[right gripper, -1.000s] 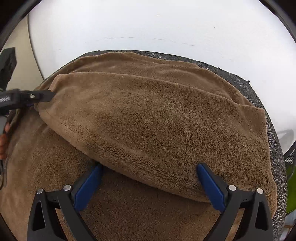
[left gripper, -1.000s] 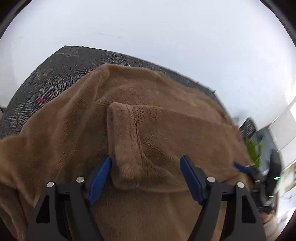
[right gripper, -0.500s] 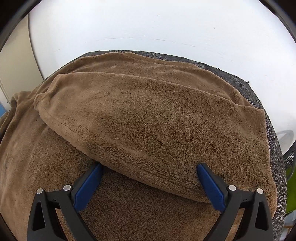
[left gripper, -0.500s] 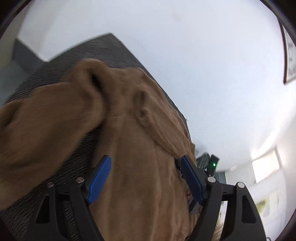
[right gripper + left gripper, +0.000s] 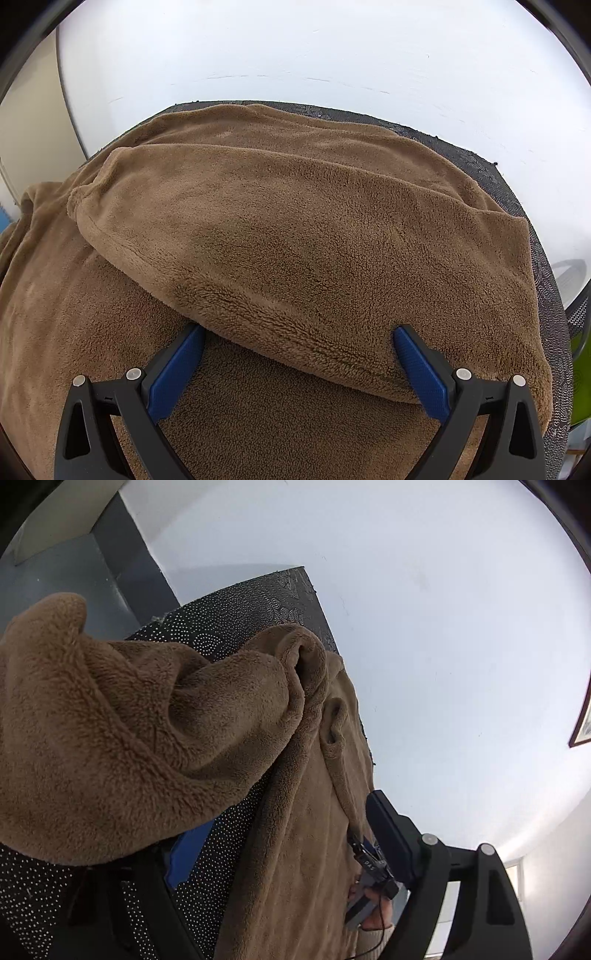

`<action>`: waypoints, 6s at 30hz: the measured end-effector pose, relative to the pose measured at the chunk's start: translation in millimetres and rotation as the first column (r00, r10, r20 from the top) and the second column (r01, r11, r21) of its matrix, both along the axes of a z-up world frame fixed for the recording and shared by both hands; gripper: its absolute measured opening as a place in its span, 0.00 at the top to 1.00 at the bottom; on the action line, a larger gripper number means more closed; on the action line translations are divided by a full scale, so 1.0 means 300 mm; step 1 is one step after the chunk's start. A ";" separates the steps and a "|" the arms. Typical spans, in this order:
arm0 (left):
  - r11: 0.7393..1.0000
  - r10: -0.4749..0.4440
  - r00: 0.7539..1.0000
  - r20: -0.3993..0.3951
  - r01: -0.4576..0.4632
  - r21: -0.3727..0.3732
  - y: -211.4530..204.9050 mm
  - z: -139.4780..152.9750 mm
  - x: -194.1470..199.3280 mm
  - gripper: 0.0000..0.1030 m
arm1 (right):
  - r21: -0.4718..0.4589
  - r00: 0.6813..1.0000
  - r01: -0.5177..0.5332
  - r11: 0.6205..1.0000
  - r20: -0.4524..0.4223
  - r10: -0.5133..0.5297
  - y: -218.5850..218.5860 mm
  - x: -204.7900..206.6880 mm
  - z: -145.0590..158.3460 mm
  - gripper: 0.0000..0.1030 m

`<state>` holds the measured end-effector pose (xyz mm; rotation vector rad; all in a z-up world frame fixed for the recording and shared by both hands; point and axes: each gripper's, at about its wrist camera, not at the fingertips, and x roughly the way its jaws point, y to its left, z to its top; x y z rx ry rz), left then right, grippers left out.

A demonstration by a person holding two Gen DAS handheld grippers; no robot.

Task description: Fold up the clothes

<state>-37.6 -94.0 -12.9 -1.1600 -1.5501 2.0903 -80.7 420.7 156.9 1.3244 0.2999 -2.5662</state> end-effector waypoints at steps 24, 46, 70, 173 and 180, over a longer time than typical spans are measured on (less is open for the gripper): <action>0.995 0.066 0.997 0.050 -0.070 0.076 -0.239 0.030 0.247 0.17 | -0.001 1.000 0.000 1.000 -0.001 0.000 0.007 -0.005 -0.002 0.01; 0.977 0.073 0.997 0.014 -0.075 0.198 -0.340 -0.058 0.311 0.16 | -0.045 0.815 -0.561 0.827 -0.207 0.541 -0.657 0.251 0.253 0.03; 0.969 0.091 0.995 -0.033 -0.081 0.232 -0.368 -0.044 0.423 0.16 | 0.048 0.498 -0.864 0.501 -0.066 0.865 -1.243 0.504 0.068 0.82; 0.885 -0.428 0.866 -0.260 0.460 0.074 0.240 0.310 0.237 0.51 | -0.241 0.879 -0.412 0.879 -0.360 0.313 -0.473 0.563 0.288 0.92; 0.877 -0.453 0.847 -0.279 0.479 0.030 0.281 0.331 0.219 0.45 | -0.524 0.976 -0.160 0.837 -0.209 0.055 -0.139 0.393 0.286 0.92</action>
